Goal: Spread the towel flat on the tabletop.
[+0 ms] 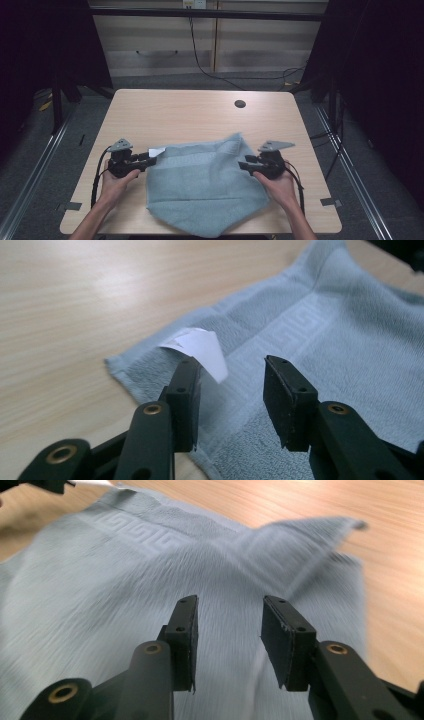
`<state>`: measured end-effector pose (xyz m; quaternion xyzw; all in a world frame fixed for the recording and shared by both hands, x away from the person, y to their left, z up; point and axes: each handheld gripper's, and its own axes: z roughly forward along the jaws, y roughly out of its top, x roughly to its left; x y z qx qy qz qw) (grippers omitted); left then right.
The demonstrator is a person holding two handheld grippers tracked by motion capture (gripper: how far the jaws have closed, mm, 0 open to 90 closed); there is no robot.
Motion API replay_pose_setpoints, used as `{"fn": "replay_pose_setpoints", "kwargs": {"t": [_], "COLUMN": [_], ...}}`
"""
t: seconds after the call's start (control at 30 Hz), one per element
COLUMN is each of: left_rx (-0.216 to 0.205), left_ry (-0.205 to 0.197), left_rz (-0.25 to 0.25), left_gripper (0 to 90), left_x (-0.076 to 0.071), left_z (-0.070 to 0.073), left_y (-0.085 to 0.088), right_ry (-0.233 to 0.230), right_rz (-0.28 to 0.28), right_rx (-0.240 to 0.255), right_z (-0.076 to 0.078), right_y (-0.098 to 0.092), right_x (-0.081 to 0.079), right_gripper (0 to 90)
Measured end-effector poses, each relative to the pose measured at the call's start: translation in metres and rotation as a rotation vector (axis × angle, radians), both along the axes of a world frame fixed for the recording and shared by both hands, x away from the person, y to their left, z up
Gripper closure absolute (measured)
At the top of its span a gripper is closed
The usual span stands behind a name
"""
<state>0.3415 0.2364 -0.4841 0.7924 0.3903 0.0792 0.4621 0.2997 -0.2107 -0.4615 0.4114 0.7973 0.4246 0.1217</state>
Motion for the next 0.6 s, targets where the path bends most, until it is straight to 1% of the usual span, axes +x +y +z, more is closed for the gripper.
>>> {"fn": "replay_pose_setpoints", "kwargs": {"t": [0.03, 0.07, 0.1, 0.17, 0.2, 0.23, 0.27, 0.3, 0.33, 0.37, 0.4, 0.47, 0.5, 0.53, 0.57, 0.6], "left_rx": [0.021, 0.043, 0.056, 0.062, 0.083, 0.101, 0.106, 0.111, 0.104, 0.106, 0.11, 0.104, 0.1, 0.109, 0.112, 0.126], "left_ry": [0.006, 0.007, 0.015, 0.036, 0.041, 0.039, 0.041, 0.04, 0.043, 0.043, 0.041, 0.049, 0.058, 0.057, 0.064, 0.061], "left_rz": [-0.015, -0.029, -0.04, -0.063, -0.071, -0.077, -0.078, -0.078, -0.073, -0.068, -0.068, -0.07, -0.086, -0.1, -0.119, -0.134], "left_gripper": [59.2, 60.0, 60.0, 60.9, 60.9, 61.1, 61.1, 61.0, 60.9, 60.9, 60.5, 60.0, 59.9, 60.0, 60.0, 60.0], "left_x": [0.0, 0.0, 0.001, 0.001, 0.0, -0.001, -0.001, -0.002, -0.003, -0.003, -0.004, -0.006, -0.009, -0.012, -0.016, -0.019], "left_z": [-0.003, -0.006, -0.009, -0.015, -0.017, -0.018, -0.019, -0.02, -0.02, -0.02, -0.02, -0.02, -0.02, -0.019, -0.018, -0.017], "left_y": [-0.004, -0.008, -0.011, -0.016, -0.018, -0.019, -0.02, -0.019, -0.018, -0.016, -0.014, -0.012, -0.011, -0.011, -0.012, -0.013], "right_ry": [0.007, 0.024, 0.024, 0.048, 0.059, 0.076, 0.091, 0.087, 0.078, 0.078, 0.085, 0.091, 0.107, 0.114, 0.114, 0.123], "right_rz": [0.007, 0.002, 0.002, 0.003, -0.003, -0.002, -0.001, -0.004, -0.008, -0.005, -0.005, 0.015, 0.016, 0.019, 0.029, 0.038], "right_rx": [-0.004, -0.028, -0.028, -0.053, -0.087, -0.092, -0.098, -0.121, -0.11, -0.109, -0.115, -0.12, -0.123, -0.123, -0.134, -0.133], "right_z": [-0.003, -0.011, -0.011, -0.021, -0.026, -0.031, -0.035, -0.037, -0.038, -0.038, -0.037, -0.036, -0.035, -0.034, -0.033, -0.032], "right_y": [0.005, 0.016, 0.016, 0.023, 0.025, 0.026, 0.026, 0.026, 0.024, 0.022, 0.02, 0.017, 0.016, 0.016, 0.015, 0.015], "right_x": [0.008, 0.025, 0.025, 0.037, 0.039, 0.039, 0.036, 0.033, 0.028, 0.022, 0.012, -0.001, -0.01, -0.019, -0.028, -0.039], "right_gripper": [59.0, 57.8, 57.8, 58.1, 58.5, 59.6, 61.6, 61.9, 62.6, 64.1, 64.4, 65.3, 65.7, 65.9, 66.1, 66.1]}}
